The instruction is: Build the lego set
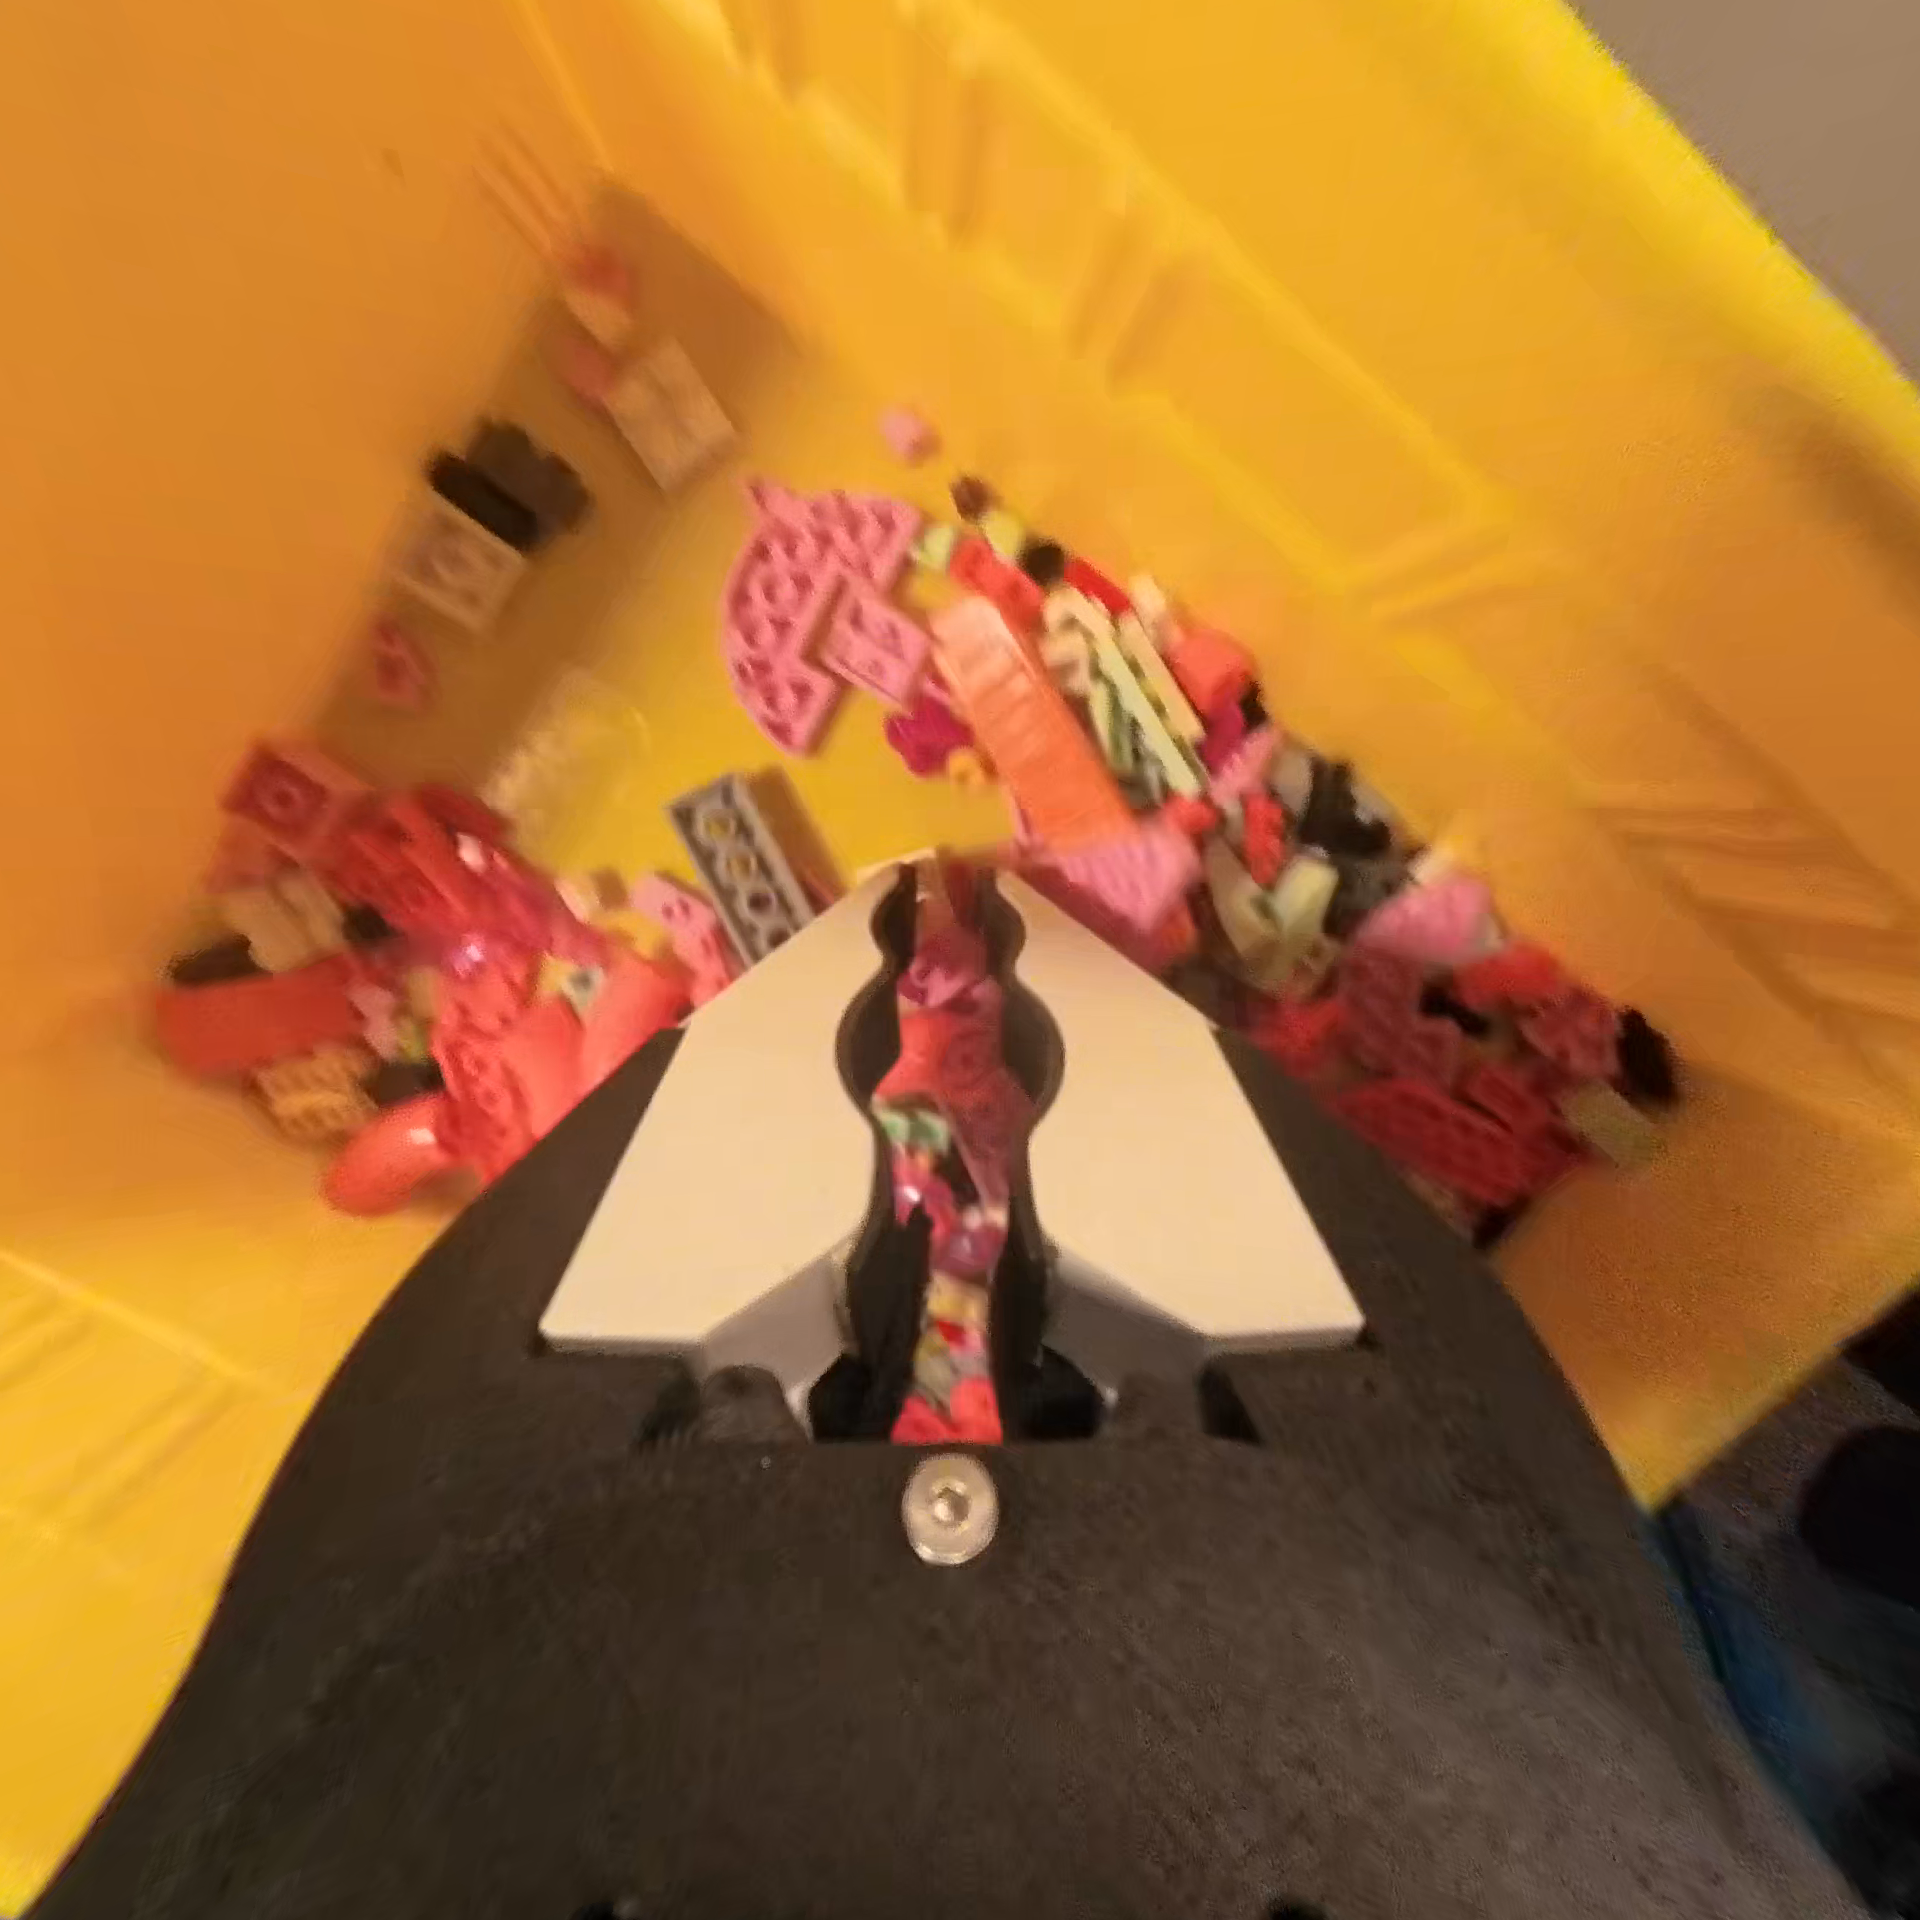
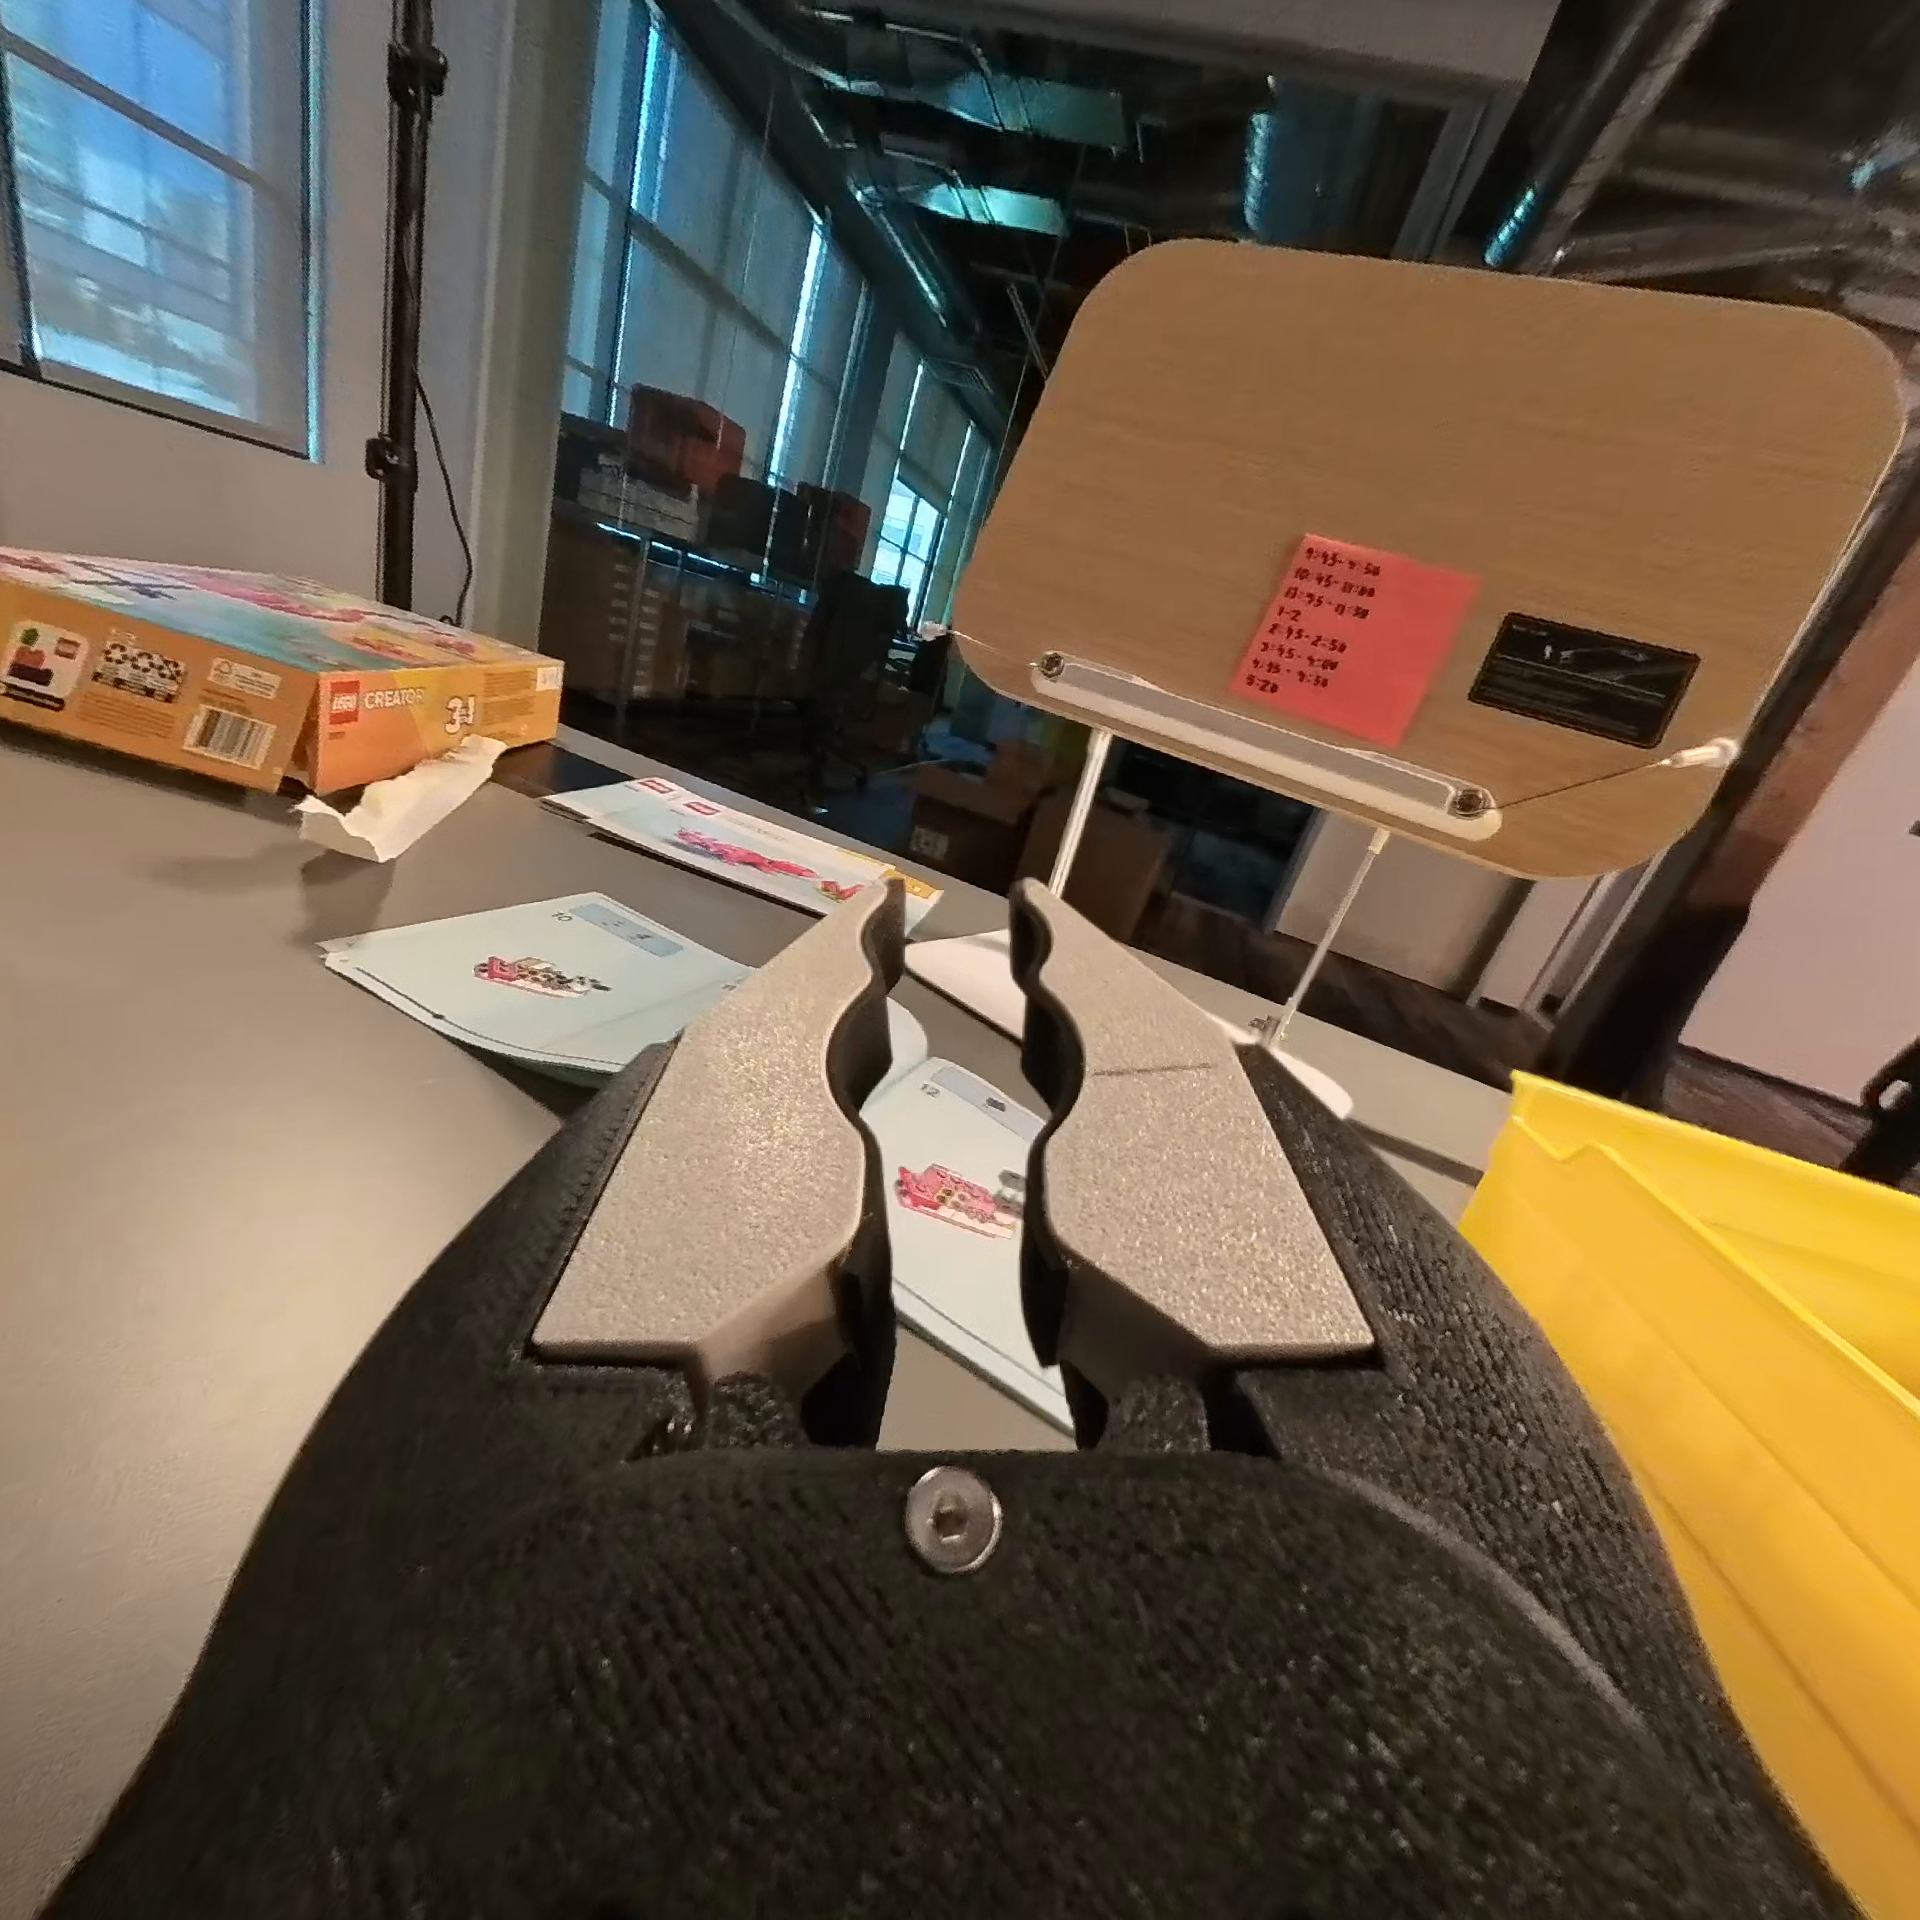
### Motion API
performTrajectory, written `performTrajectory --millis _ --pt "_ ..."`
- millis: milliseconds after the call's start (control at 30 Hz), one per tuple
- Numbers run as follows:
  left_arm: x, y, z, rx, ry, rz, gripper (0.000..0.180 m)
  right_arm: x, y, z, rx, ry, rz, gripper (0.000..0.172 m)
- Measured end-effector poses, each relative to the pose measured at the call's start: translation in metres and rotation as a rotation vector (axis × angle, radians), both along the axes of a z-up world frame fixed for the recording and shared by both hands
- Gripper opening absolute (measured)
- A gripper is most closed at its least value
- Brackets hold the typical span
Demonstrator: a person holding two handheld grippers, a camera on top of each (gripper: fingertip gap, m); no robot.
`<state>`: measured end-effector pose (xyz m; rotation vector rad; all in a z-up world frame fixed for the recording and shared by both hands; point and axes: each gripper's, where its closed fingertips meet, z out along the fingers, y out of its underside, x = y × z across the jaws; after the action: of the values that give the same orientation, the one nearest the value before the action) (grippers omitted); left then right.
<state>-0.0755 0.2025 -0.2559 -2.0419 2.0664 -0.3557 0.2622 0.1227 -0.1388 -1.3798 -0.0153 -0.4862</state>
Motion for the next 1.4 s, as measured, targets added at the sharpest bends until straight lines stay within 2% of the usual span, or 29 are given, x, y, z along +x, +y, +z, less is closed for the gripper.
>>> performTrajectory --millis 100,133,233,300,400,533,667,733,767,833,933,1100,1267,1400 --pt "-0.015 -0.014 0.015 -0.087 -0.019 0.021 0.01 -0.005 0.0 0.003 0.019 -0.046 0.005 0.017" --pt "-0.014 -0.009 0.025 -0.079 -0.059 0.05 0.015 -0.007 0.0 0.004 0.021 -0.057 0.014 0.017" --pt "-0.007 0.036 0.051 0.096 -0.178 0.19 0.031 -0.014 0.001 0.006 0.041 -0.064 0.058 0.017" --pt "-0.001 0.058 0.057 0.167 -0.215 0.263 0.039 -0.016 -0.001 0.008 0.059 -0.065 0.07 0.017" --pt "0.02 0.066 0.049 0.168 -0.242 0.294 0.042 -0.015 -0.002 0.008 0.063 -0.056 0.074 0.017" --pt "0.038 0.079 0.033 0.245 -0.222 0.33 0.048 -0.017 0.0 0.007 0.054 -0.071 0.075 0.017" --pt "0.021 0.103 0.02 0.288 -0.112 0.575 0.054 -0.015 0.0 0.007 0.055 -0.066 0.068 0.018" --pt "0.017 0.101 0.018 0.235 -0.122 0.644 0.058 -0.015 0.0 0.007 0.056 -0.065 0.065 0.018" --pt "0.013 0.103 0.019 0.256 -0.123 0.664 0.058 -0.015 0.0 0.007 0.055 -0.066 0.065 0.018" --pt "-0.003 0.106 0.015 0.301 -0.055 0.706 0.069 -0.014 0.0 0.007 0.057 -0.066 0.06 0.018" --pt "-0.016 0.099 0.001 0.24 0.001 0.765 0.082 -0.013 0.0 0.008 0.063 -0.062 0.058 0.018" --pt "-0.039 0.061 -0.004 0.152 -0.026 0.899 0.095 -0.013 0.007 0.009 0.073 -0.055 0.088 0.018" --pt "-0.043 0.054 -0.001 0.129 -0.207 1.014 0.089 -0.014 0.017 0.01 0.075 -0.055 0.123 0.018" --pt "-0.03 0.053 0.001 0.124 -0.272 0.995 0.082 -0.013 0.014 0.012 0.097 -0.023 0.143 0.017"
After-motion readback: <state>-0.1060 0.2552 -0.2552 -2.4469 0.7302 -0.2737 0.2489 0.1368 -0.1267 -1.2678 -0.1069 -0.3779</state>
